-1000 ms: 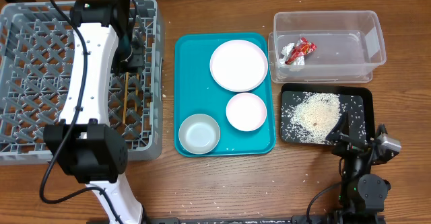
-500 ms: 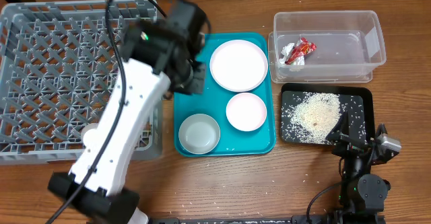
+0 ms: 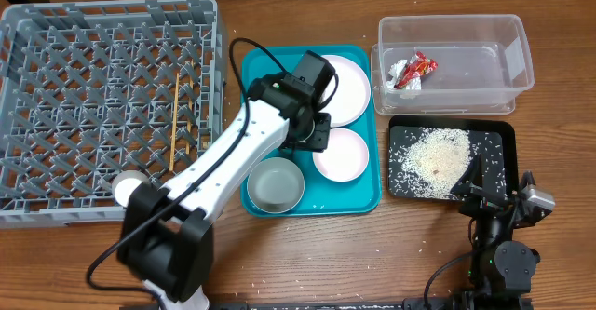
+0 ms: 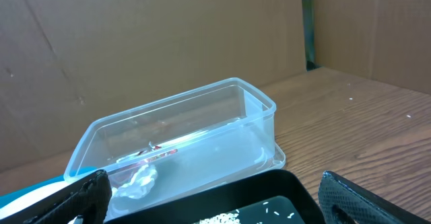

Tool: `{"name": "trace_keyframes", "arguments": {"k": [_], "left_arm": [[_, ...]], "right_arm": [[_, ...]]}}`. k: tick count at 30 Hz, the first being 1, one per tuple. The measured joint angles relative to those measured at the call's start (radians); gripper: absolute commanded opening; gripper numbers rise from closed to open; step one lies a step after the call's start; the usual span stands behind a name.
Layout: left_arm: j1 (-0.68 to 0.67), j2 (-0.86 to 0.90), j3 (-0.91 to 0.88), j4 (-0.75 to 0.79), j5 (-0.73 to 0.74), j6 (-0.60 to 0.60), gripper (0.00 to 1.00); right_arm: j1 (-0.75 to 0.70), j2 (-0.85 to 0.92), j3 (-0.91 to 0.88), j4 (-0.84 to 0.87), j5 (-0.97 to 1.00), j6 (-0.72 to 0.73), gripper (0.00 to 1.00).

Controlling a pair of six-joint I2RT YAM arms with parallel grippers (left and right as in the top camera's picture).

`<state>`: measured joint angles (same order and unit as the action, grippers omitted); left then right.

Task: Sort waste into correct bins and load items into the dishwasher
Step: 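Grasp the pink bowl on the teal tray with the left gripper and lift, then carry the pink bowl to the dish rack and set it in, left gripper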

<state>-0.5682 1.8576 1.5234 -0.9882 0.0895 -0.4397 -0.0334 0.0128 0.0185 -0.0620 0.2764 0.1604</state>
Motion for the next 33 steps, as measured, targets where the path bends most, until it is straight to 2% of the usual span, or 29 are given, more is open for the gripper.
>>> {"name": "trace_keyframes", "arguments": {"k": [6,10,15,19,24,29,33], "left_arm": [[-0.002,0.151,0.000,0.036,0.006,-0.007,0.24],[-0.002,0.223,-0.009,0.034,0.013,-0.008,0.05],[0.001,0.222,0.034,-0.044,0.005,-0.011,0.04],[0.016,0.201,0.143,-0.179,-0.084,-0.011,0.04],[0.065,0.080,0.335,-0.402,-0.391,-0.011,0.04],[0.145,-0.033,0.382,-0.646,-0.747,-0.073,0.04],[0.242,-0.028,0.361,-0.659,-0.893,-0.133,0.04]], "right_arm": [[0.000,0.000,0.000,0.000,0.000,0.000,1.00],[0.000,0.000,0.000,0.000,0.000,0.000,1.00],[0.000,0.000,0.000,0.000,0.000,0.000,1.00],[0.000,0.000,0.000,0.000,0.000,0.000,1.00],[0.000,0.000,0.000,0.000,0.000,0.000,1.00],[0.000,0.000,0.000,0.000,0.000,0.000,1.00],[0.000,0.000,0.000,0.000,0.000,0.000,1.00]]}}
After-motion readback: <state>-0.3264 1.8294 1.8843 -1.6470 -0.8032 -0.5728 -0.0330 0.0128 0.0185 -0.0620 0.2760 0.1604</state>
